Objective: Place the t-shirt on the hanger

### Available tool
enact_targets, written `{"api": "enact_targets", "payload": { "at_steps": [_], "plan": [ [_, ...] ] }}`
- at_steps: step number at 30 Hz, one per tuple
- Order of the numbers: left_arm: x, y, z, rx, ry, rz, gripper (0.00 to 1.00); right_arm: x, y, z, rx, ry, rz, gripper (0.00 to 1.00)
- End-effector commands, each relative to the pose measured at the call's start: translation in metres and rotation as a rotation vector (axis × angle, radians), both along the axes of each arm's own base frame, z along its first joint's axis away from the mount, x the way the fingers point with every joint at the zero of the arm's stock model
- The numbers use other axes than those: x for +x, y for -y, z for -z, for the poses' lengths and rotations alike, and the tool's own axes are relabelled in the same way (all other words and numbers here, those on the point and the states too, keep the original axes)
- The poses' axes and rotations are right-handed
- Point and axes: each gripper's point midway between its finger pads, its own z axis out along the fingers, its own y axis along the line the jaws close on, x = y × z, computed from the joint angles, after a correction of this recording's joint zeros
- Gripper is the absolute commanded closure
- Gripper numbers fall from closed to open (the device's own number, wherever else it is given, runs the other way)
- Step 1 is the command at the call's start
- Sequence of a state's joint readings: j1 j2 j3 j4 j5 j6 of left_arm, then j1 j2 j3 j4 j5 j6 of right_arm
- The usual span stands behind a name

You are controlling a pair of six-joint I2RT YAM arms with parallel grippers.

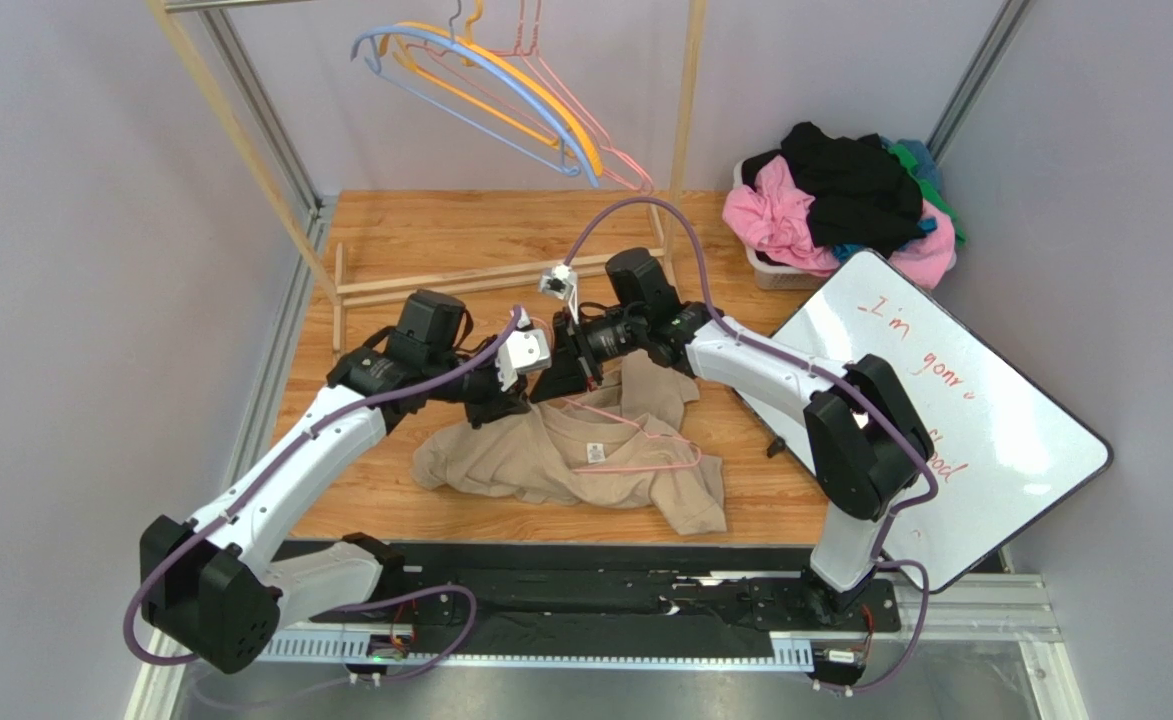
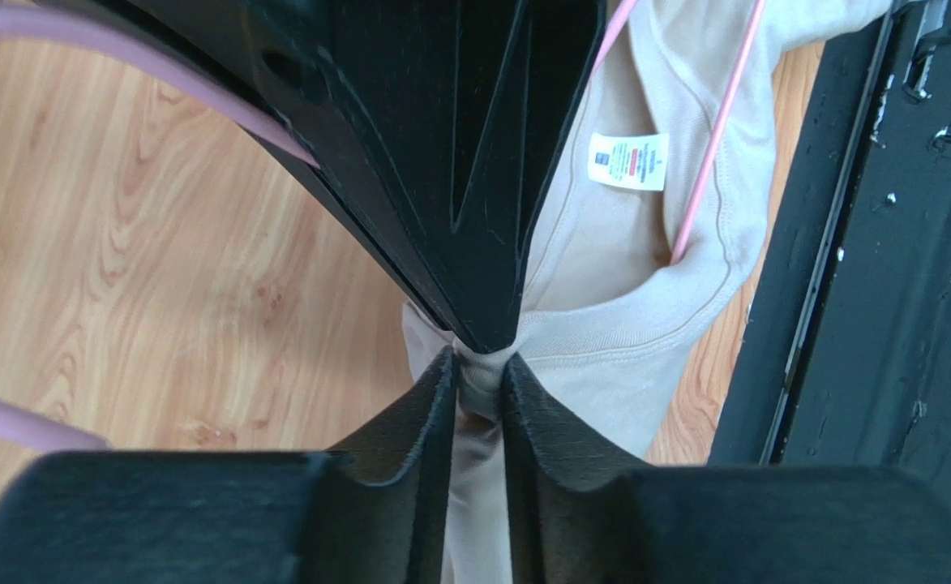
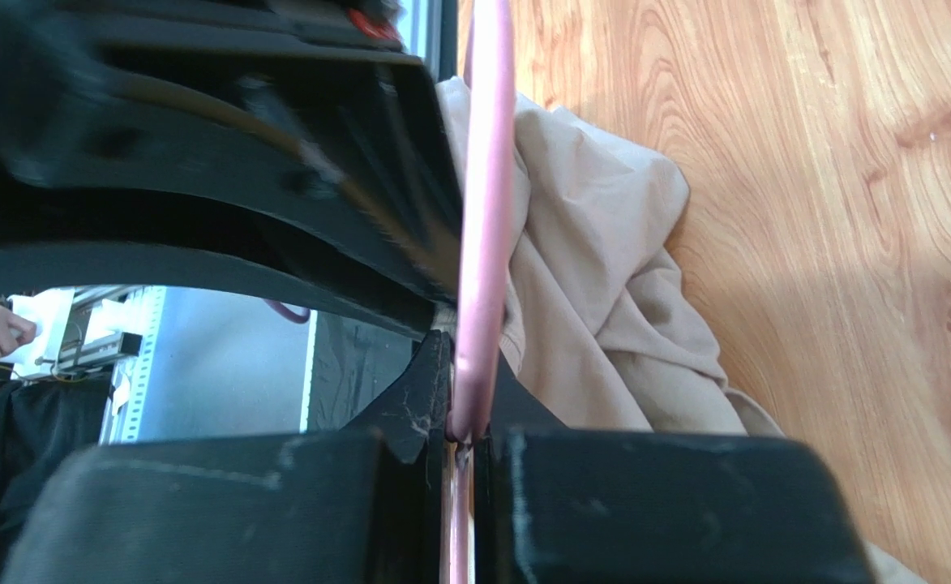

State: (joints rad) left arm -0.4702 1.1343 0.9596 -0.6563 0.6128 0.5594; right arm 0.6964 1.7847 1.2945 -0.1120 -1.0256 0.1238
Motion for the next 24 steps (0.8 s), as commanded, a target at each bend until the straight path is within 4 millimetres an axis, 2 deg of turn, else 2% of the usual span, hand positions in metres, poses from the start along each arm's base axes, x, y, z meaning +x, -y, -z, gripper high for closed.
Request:
{"api": "enact_targets", "payload": {
  "at_steps": [1,4,6,7,8,11,12,13,14,15,17,21,22,24],
  "plan": [
    [0.004,-0.002,0.006,0.011,0.032,-0.005,0.73,-0.009,-0.007,-0.029,0.097,0.037,-0.058,1.00],
    [0.004,0.000,0.007,0.007,0.029,0.000,0.71,-0.013,-0.009,-0.036,0.126,0.047,-0.074,1.00],
    [0.004,0.002,0.007,0.000,0.020,0.007,0.75,-0.016,-0.010,-0.037,0.126,0.047,-0.080,1.00],
    [0.004,0.003,0.004,-0.005,0.020,0.010,0.78,-0.016,-0.010,-0.037,0.126,0.047,-0.080,1.00],
    [0.003,0.004,0.003,-0.011,0.021,0.015,0.88,-0.016,-0.010,-0.039,0.129,0.052,-0.081,1.00],
    [-0.006,0.007,-0.005,-0.043,0.015,0.047,1.00,-0.016,-0.008,-0.042,0.107,0.037,-0.075,1.00],
    [-0.009,0.007,-0.006,-0.046,0.023,0.069,1.00,-0.010,-0.006,-0.053,0.108,0.060,-0.067,0.79],
    [-0.016,0.003,-0.006,-0.039,0.036,0.082,1.00,-0.013,0.002,-0.047,0.056,0.029,-0.061,0.65],
    [-0.018,0.001,-0.006,-0.034,0.053,0.089,1.00,-0.010,0.009,-0.050,0.038,0.034,-0.039,0.55],
    [-0.017,-0.003,-0.005,-0.015,0.087,0.091,1.00,-0.002,0.019,-0.054,0.030,0.035,-0.003,0.39],
    [-0.024,-0.009,-0.005,-0.006,0.124,0.108,1.00,0.000,0.045,-0.061,0.007,0.030,0.073,0.22],
    [-0.031,-0.011,-0.006,-0.008,0.169,0.134,1.00,-0.010,0.080,-0.050,-0.115,0.037,0.213,0.21],
    [-0.032,-0.011,-0.006,-0.005,0.179,0.143,1.00,-0.011,0.094,-0.036,-0.187,0.040,0.285,0.21],
    [-0.033,-0.010,-0.007,-0.002,0.190,0.145,1.00,-0.010,0.108,-0.021,-0.264,0.062,0.346,0.20]
  ]
}}
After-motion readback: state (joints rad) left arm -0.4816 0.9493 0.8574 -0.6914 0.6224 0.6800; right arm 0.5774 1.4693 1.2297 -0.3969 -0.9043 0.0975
